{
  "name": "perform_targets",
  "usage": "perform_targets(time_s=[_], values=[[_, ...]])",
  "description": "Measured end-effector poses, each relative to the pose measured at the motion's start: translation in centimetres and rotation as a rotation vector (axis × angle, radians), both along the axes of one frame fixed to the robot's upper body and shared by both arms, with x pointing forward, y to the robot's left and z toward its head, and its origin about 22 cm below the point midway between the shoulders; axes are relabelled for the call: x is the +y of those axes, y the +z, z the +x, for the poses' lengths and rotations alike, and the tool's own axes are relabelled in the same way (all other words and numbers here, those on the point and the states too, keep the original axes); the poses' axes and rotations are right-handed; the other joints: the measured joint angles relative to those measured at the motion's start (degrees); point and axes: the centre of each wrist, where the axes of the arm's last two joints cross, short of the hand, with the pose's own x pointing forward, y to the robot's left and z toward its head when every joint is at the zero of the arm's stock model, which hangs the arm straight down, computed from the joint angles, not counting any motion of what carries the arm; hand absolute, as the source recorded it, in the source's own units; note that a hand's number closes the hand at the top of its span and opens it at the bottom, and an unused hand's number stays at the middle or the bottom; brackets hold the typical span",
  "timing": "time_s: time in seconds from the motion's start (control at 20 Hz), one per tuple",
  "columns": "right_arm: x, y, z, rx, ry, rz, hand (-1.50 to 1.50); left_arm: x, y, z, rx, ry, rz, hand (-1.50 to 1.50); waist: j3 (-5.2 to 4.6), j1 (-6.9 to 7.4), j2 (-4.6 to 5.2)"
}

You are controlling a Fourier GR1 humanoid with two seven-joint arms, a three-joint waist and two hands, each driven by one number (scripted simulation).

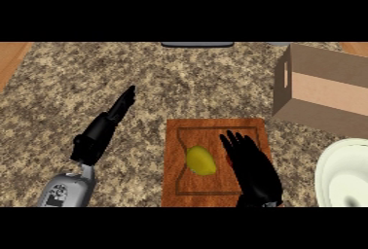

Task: Pick the bell pepper from the cutting board and place it in the cardboard box

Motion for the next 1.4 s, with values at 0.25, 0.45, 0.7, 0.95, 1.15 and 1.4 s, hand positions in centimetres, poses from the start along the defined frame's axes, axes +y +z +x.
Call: perform_targets(time_s=[0.25,0.45,0.7,0.95,1.15,1.4], values=[[0.4,-0.4,0.8,0.014,0.000,-0.013,-1.50,-0.4,-0.6,0.6,-0.006,-0.001,-0.002,0.00,-0.03,-0.05,-0.01],[0.1,-1.0,1.3,0.021,-0.007,-0.035,-1.50,-0.5,-0.2,0.3,-0.003,-0.002,-0.001,0.00,-0.06,-0.01,-0.06],[-0.3,-1.7,1.2,0.004,-0.016,-0.065,-1.50,-0.7,0.7,0.5,-0.005,-0.003,-0.001,0.00,-0.19,-0.03,-0.22],[-1.4,-2.1,2.1,0.014,-0.002,-0.065,1.50,-0.7,-0.1,-0.1,-0.001,-0.005,-0.002,0.00,-0.30,0.02,-0.36],[-1.5,-2.6,2.8,-0.012,0.029,-0.081,1.50,-0.4,-0.6,0.2,0.000,-0.003,-0.001,0.00,-0.48,-0.04,-0.56],[-5.2,-2.5,2.2,-0.049,0.015,-0.049,1.50,-0.1,-0.4,0.3,0.002,0.003,0.003,0.00,-0.32,-0.16,-0.53]])
